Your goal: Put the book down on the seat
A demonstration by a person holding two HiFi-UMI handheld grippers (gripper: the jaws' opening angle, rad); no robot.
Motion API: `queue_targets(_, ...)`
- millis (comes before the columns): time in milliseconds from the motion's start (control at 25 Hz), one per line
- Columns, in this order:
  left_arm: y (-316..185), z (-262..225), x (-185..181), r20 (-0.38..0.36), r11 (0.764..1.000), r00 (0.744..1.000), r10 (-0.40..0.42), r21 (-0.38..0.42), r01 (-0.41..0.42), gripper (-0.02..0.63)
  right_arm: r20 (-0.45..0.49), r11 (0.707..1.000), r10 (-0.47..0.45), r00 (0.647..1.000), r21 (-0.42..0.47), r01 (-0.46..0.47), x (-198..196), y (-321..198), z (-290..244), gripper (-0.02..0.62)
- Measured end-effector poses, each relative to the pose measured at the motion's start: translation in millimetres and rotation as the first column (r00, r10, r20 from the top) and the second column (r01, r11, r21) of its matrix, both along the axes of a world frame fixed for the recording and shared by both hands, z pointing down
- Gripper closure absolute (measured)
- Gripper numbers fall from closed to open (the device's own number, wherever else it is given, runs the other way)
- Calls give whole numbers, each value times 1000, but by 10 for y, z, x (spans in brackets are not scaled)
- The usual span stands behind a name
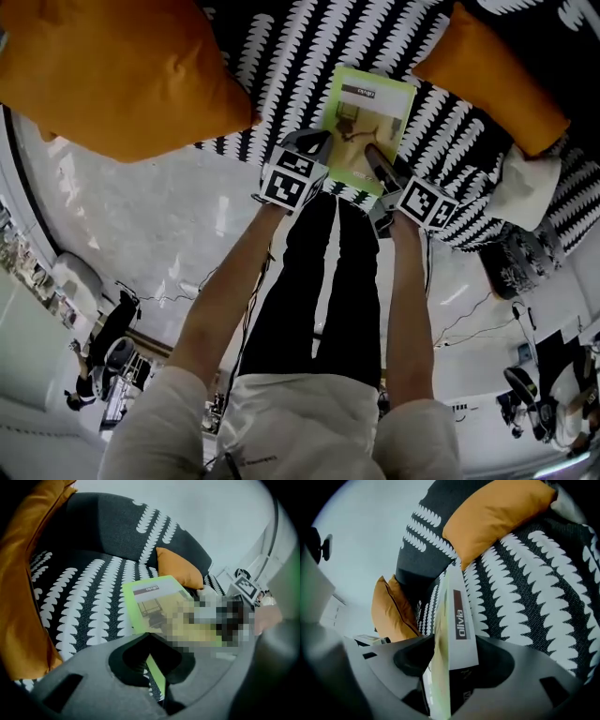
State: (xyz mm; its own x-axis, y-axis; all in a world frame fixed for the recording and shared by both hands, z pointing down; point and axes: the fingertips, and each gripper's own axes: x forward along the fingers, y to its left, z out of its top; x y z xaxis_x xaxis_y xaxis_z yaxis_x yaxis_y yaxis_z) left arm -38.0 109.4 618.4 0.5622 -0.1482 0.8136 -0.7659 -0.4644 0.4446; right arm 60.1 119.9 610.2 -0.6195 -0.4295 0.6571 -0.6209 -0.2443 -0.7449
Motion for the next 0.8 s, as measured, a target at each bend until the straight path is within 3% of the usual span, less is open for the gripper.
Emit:
queue_targets(280,51,52,-70,4,999,999,41,-33,-40,606,-80,994,109,991,5,-109,110,61,-70,379)
queue_targets(480,139,102,-82,8,997,998,63,-47,-62,606,-167,992,123,978,4,-124,194,193,-71,373)
queue_targets(800,198,-102,-5,4,997,998,63,-44,-63,606,-181,993,116,977,28,-113,299,270,-290,374)
